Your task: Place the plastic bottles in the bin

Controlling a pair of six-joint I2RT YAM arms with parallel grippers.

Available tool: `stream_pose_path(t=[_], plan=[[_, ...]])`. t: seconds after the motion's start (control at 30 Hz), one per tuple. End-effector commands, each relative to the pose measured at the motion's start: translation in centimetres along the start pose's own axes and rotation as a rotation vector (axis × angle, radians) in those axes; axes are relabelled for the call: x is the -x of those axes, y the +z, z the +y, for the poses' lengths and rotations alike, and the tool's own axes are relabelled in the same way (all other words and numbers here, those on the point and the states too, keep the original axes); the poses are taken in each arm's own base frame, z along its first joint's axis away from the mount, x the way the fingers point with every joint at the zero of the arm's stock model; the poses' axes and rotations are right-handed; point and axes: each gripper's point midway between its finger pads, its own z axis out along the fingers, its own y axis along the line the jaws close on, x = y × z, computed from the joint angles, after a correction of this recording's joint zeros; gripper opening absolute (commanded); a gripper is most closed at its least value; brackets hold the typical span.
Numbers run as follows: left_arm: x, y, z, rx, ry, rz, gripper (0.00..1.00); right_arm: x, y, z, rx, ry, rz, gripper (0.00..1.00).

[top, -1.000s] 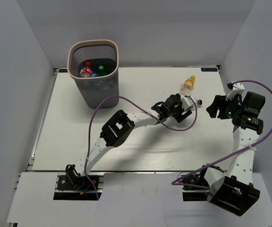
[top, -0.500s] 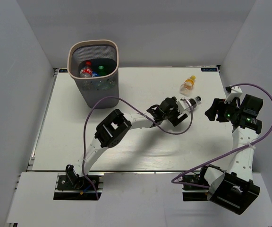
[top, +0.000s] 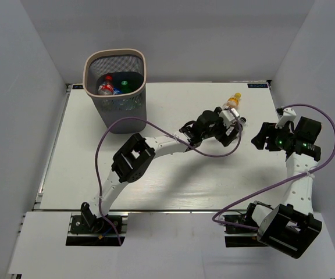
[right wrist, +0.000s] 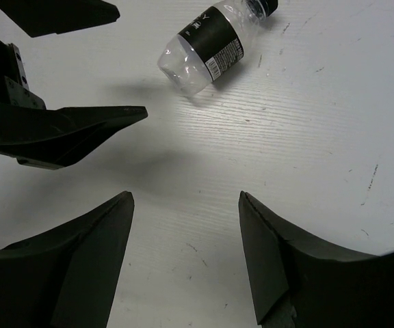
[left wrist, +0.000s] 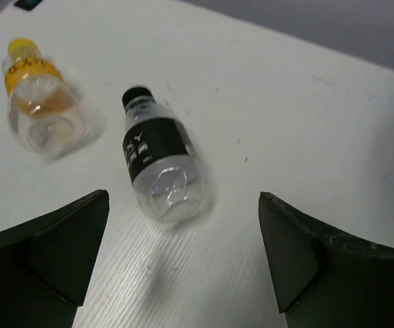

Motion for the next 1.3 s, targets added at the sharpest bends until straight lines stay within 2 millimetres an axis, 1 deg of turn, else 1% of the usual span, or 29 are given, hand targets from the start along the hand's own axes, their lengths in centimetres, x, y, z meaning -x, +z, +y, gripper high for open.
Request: stream_pose_path(t=[0.0,0.03,0.07,0.17,0.2,0.23,0.27,0.3,0.33,0.4,0.47,0.5,0.57,0.63,0.67,0.7,0.73,0.77,0.83,0.93,0.97,1.0,1.03,1.07,1.13,1.17,1.2,1.23,1.27], plan=[[3.3,0.5,-1.5,-0.071,-0.059,-0.081,1.00,1.3,-0.2,-0.4,-0.008,-0.017,-0.041,0.69],[3.9,0.9,-2.0,-0.079,-0.053,-0.107,1.00,1.5,-0.2,-0.3,-0.010,-0.024,-0.046,0.69],[4.1,0.9,-1.9,-0.067,-0.067,-0.115,1.00,1.4,-0.2,-0.4,-0.010,-0.023,-0.046,0.69],[4.3,2.2,-0.8,0.016,-0.077,-0.131,1.00,1.3,-0.1,-0.2,-0.005,-0.012,-0.049,0.69],[3.8,2.5,-0.1,0.086,-0.081,-0.120,1.00,1.2,-0.1,-0.3,-0.005,-0.006,-0.047,0.69],[3.9,3.3,-0.3,0.100,-0.071,-0.131,1.00,1.2,-0.1,-0.2,-0.002,-0.002,-0.051,0.69],[3.3,3.7,0.1,0.120,-0.073,-0.114,1.00,1.3,0.0,-0.1,-0.002,0.011,-0.051,0.69],[3.3,4.0,0.4,0.138,-0.074,-0.119,1.00,1.4,-0.1,-0.2,-0.007,0.009,-0.060,0.69],[4.1,4.4,0.2,0.155,-0.073,-0.133,1.00,1.3,-0.1,-0.1,-0.005,0.021,-0.057,0.69],[2.9,5.1,1.4,0.228,-0.078,-0.104,1.00,1.3,-0.1,-0.1,-0.007,0.026,-0.061,0.69],[1.7,5.4,1.6,0.266,-0.063,-0.081,1.00,1.3,-0.2,-0.1,-0.010,0.029,-0.065,0.69],[1.9,5.2,2.2,0.300,-0.065,-0.080,1.00,1.1,-0.2,-0.1,-0.009,0.034,-0.062,0.69],[0.3,5.5,2.4,0.315,-0.055,-0.055,1.00,1.1,-0.2,0.0,-0.008,0.035,-0.065,0.69],[-0.1,5.7,2.6,0.324,-0.043,-0.043,1.00,0.9,-0.1,0.0,-0.004,0.047,-0.059,0.69],[-1.3,5.9,2.8,0.341,-0.041,-0.017,1.00,0.9,-0.1,0.0,-0.003,0.048,-0.060,0.69],[-1.1,5.9,2.8,0.341,-0.041,-0.017,1.00,1.1,-0.1,-0.1,-0.003,0.053,-0.066,0.69],[-1.9,6.0,3.0,0.353,-0.040,-0.005,1.00,1.2,-0.1,-0.1,-0.003,0.057,-0.066,0.69],[-1.9,6.0,3.0,0.353,-0.054,-0.008,1.00,1.3,0.0,-0.1,0.002,0.057,-0.068,0.69],[-2.3,5.8,3.2,0.369,-0.053,0.002,0.95,1.4,-0.1,-0.2,-0.002,0.061,-0.073,0.69],[-2.4,5.9,3.2,0.370,-0.063,-0.009,0.76,1.3,0.0,-0.2,0.001,0.057,-0.068,0.67],[-2.4,5.9,3.2,0.370,-0.063,-0.009,0.58,1.2,0.0,-0.2,0.002,0.062,-0.063,0.67],[-1.8,5.8,3.2,0.370,-0.064,-0.018,0.47,1.2,0.0,-0.2,0.004,0.062,-0.063,0.66],[-2.4,5.7,3.2,0.370,-0.063,-0.006,0.38,1.4,-0.1,-0.2,0.004,0.064,-0.069,0.66],[-2.0,5.4,3.2,0.370,-0.063,-0.007,0.27,1.4,-0.2,-0.1,0.008,0.066,-0.073,0.66],[-1.1,4.8,3.1,0.370,-0.074,-0.024,0.21,1.8,-0.3,0.1,0.016,0.069,-0.085,0.66],[-2.1,4.2,3.2,0.380,-0.073,-0.010,0.19,2.1,-0.4,0.2,0.022,0.069,-0.091,0.67],[0.6,3.0,3.3,0.382,-0.078,-0.054,0.16,2.6,-0.6,0.2,0.026,0.070,-0.104,0.67],[1.4,2.1,3.3,0.382,-0.079,-0.068,0.12,2.7,-0.6,0.2,0.026,0.078,-0.107,0.69],[0.3,1.1,3.1,0.381,-0.077,-0.045,0.10,3.3,-0.8,0.4,0.029,0.089,-0.119,0.71]])
